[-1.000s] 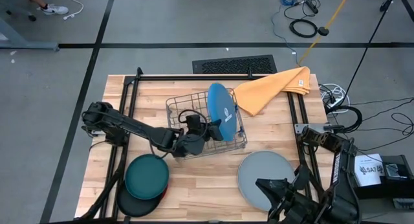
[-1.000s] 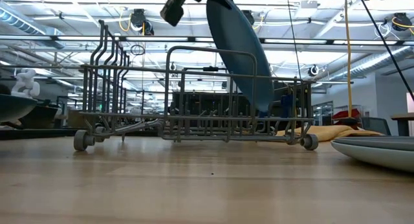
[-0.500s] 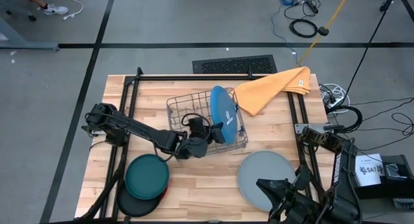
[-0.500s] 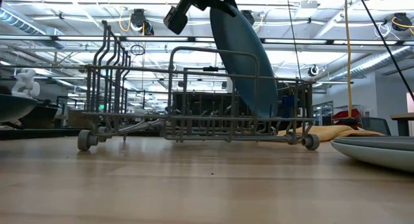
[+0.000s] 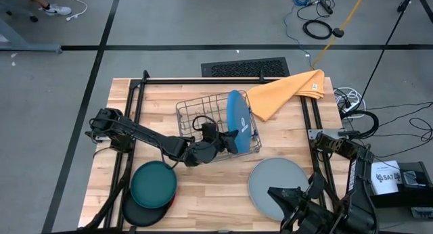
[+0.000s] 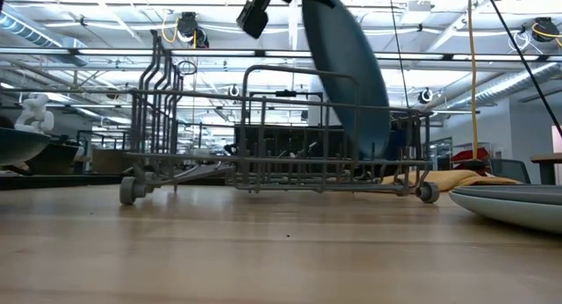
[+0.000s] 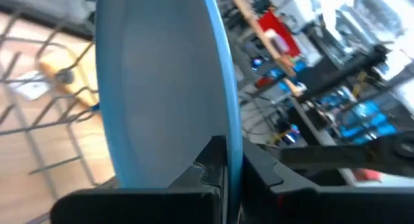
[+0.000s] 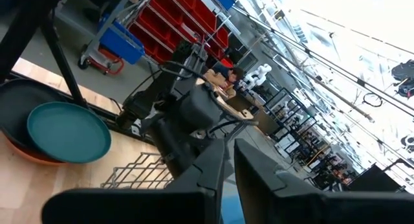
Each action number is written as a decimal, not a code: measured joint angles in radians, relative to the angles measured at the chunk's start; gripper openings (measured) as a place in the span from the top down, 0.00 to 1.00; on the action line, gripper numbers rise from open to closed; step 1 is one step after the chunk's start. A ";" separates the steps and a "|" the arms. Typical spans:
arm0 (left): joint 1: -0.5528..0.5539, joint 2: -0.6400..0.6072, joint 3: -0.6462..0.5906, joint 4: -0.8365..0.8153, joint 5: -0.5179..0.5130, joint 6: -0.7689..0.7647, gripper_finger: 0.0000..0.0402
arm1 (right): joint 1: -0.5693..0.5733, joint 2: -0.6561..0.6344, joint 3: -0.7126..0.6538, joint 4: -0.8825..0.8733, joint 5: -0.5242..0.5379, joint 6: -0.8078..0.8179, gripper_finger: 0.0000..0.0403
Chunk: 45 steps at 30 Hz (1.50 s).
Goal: Sort dishes
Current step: Put the blue plate into the green dish rack
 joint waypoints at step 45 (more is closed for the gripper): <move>0.077 -0.018 0.008 0.265 0.457 0.300 0.33 | -0.002 0.003 0.000 0.000 -0.007 0.023 0.93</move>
